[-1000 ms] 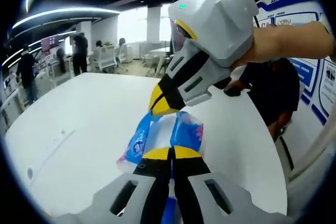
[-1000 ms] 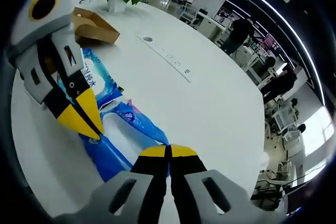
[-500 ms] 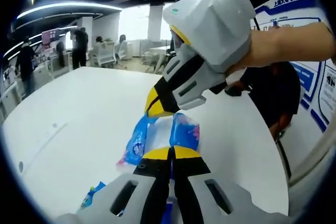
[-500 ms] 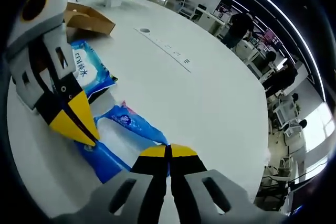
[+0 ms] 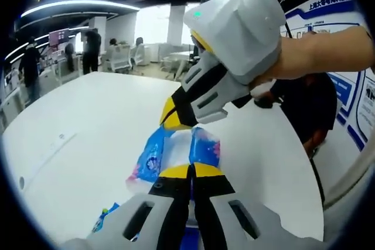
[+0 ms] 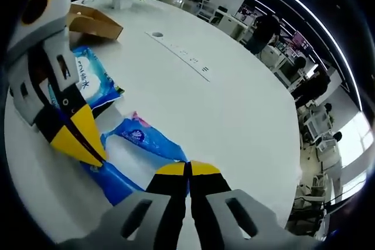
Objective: Operate the shoe box by opening the lid, removing the specified soft item, and placing it in the target area until the item is outside and the box remains undamaged.
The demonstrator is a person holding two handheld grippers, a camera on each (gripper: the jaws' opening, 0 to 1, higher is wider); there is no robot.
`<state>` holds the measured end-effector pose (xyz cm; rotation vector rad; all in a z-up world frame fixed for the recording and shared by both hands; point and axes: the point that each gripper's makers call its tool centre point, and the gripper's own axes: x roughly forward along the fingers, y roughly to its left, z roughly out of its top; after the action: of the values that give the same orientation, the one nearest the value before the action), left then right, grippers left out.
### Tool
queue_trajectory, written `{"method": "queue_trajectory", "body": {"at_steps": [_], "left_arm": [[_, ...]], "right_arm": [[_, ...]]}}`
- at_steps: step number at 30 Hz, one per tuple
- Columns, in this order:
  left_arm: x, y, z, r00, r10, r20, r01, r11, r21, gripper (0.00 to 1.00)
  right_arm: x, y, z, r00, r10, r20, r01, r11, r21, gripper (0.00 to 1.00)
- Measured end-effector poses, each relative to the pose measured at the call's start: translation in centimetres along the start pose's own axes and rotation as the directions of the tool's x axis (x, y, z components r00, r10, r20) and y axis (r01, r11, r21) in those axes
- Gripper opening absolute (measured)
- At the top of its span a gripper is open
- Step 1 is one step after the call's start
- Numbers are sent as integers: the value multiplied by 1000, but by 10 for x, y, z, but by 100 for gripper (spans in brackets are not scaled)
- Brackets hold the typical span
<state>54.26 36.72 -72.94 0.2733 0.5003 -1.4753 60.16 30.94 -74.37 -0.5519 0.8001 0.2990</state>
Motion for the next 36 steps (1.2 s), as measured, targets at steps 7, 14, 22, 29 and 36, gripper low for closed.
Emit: {"method": "queue_trajectory", "body": {"at_steps": [7, 14, 22, 29, 36], "left_arm": [[-2, 2, -2, 1000, 2, -14, -2, 1000, 3, 0], [-4, 0, 0, 1000, -2, -10, 3, 1000, 7, 0], [-17, 0, 11, 1000, 27, -4, -27, 998, 64, 3], [-51, 4, 17, 996, 68, -56, -62, 992, 109, 13], [-103, 8, 38, 993, 105, -48, -100, 990, 96, 20]], "right_arm": [[1, 2, 2, 1000, 2, -1, -2, 1000, -8, 0], [-2, 6, -4, 1000, 12, -27, -12, 1000, -26, 1], [-19, 8, 4, 1000, -3, -9, 3, 999, -38, 10], [-39, 12, 17, 1000, -7, 28, 7, 1000, 16, 17], [-69, 22, 33, 998, 5, 61, -8, 999, 45, 21]]}}
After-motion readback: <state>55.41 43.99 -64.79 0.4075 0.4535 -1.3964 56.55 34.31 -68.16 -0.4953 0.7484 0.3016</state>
